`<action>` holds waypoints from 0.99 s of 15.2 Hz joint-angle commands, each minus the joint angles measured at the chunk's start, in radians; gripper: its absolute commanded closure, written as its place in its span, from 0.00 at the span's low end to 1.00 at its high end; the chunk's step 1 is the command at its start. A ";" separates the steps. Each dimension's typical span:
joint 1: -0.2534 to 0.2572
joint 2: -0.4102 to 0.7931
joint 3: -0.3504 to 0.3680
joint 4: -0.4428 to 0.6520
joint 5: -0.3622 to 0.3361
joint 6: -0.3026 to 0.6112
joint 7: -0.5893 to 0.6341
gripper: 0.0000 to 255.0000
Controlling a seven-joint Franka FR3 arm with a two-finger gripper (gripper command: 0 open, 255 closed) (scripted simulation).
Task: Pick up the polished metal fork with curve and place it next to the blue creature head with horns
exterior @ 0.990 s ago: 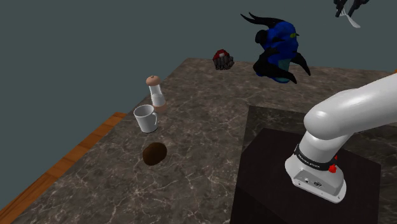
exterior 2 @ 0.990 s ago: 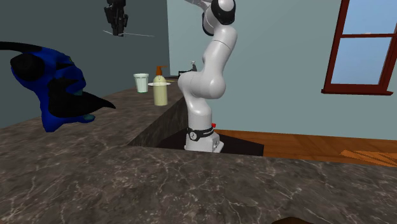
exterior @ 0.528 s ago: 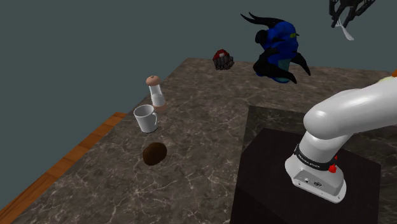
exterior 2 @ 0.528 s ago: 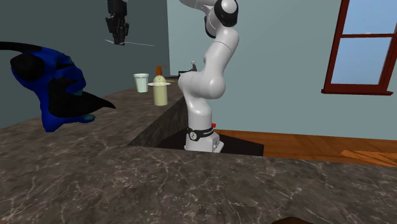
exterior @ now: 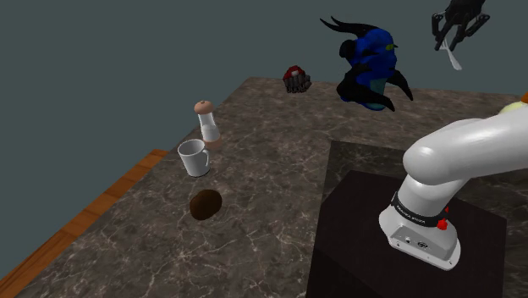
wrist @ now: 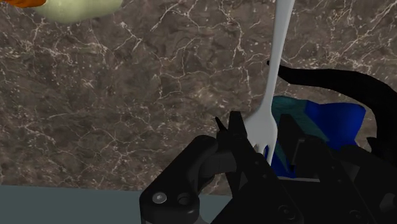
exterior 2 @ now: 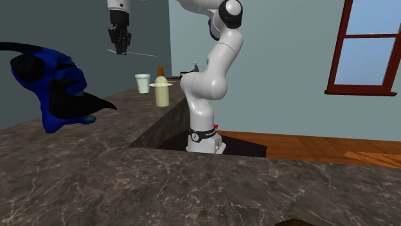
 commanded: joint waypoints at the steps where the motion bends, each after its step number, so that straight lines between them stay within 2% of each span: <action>1: -0.005 -0.012 -0.005 -0.037 -0.007 0.026 0.005 1.00; 15: -0.031 -0.059 -0.056 -0.243 -0.060 0.188 0.026 1.00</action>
